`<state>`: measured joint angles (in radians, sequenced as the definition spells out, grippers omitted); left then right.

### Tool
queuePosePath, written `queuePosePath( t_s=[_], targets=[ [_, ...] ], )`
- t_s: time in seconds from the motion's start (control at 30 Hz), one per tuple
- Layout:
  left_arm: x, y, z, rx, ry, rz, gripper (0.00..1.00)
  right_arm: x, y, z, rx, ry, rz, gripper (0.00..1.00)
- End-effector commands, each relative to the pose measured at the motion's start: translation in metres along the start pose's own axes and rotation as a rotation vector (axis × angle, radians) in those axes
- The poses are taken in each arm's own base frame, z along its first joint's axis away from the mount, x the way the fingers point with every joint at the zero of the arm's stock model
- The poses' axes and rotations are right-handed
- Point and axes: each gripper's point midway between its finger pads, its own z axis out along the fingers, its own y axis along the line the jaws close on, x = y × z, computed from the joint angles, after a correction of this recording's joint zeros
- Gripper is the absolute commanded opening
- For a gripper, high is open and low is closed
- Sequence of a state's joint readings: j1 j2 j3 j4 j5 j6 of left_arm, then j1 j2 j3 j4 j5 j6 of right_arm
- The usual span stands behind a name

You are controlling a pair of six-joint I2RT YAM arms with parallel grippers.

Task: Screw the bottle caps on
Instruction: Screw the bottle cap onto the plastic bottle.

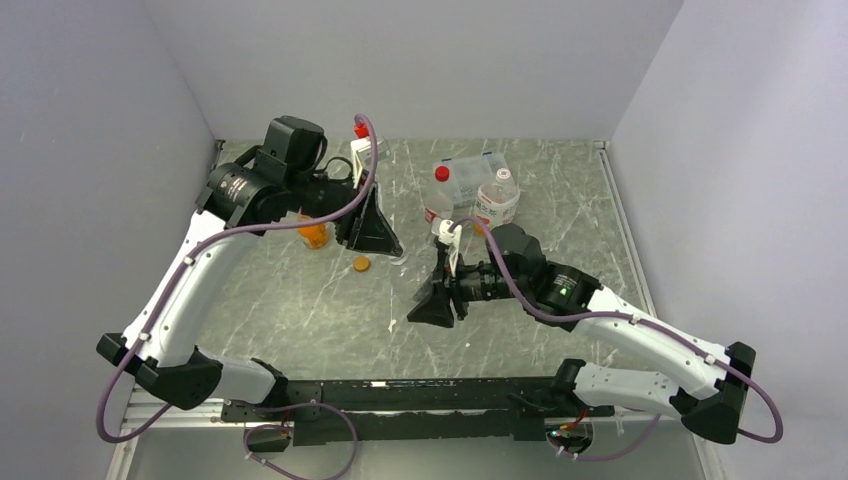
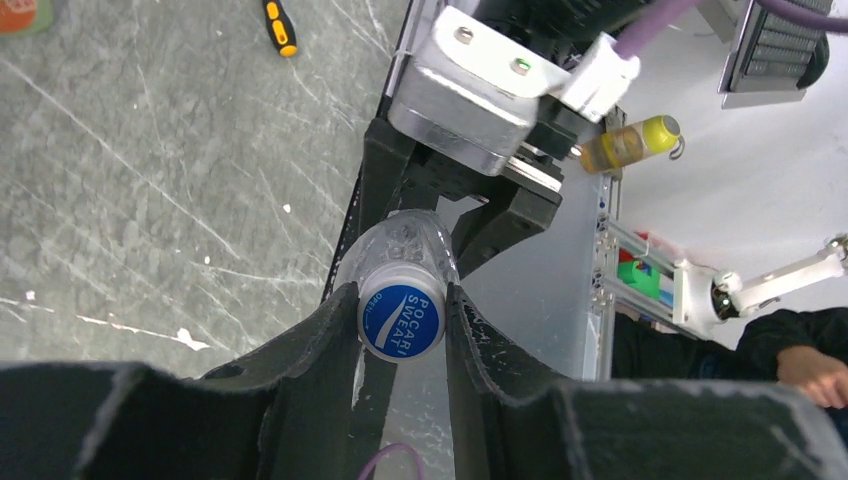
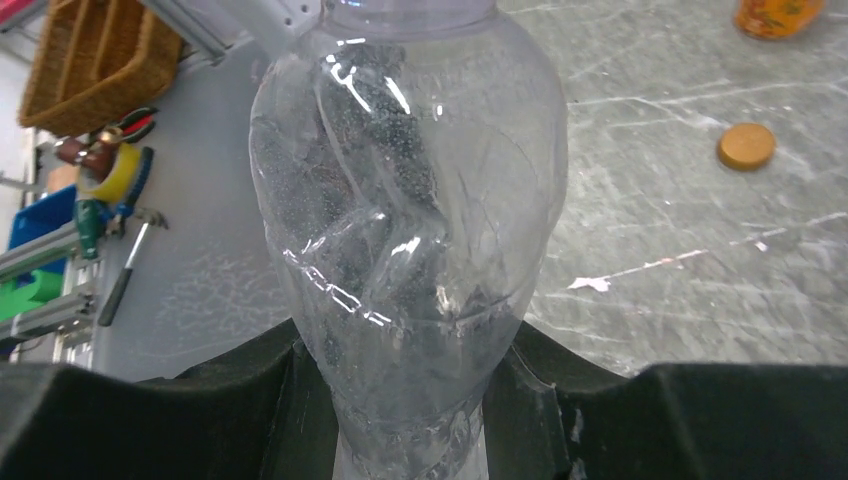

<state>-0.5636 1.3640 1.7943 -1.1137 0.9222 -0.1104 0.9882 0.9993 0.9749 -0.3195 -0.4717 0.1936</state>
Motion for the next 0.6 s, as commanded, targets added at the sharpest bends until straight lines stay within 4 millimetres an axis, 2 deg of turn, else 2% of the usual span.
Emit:
queuePosePath(
  t_s=[0.0, 0.13, 0.33, 0.57],
  targets=[
    [0.019, -0.013, 0.008, 0.099, 0.083, 0.089, 0.18, -0.107, 0.059, -0.025, -0.261, -0.36, -0.214, 0.33],
    [0.023, -0.026, 0.008, 0.171, 0.093, 0.124, 0.2, -0.108, 0.067, -0.031, -0.34, -0.351, -0.221, 0.34],
    [0.032, -0.042, 0.009, 0.258, 0.123, 0.156, 0.2, -0.1, 0.076, -0.029, -0.419, -0.291, -0.234, 0.34],
    [0.046, -0.044, 0.012, 0.246, 0.172, 0.153, 0.17, -0.096, 0.079, -0.03, -0.451, -0.265, -0.246, 0.34]
  ],
)
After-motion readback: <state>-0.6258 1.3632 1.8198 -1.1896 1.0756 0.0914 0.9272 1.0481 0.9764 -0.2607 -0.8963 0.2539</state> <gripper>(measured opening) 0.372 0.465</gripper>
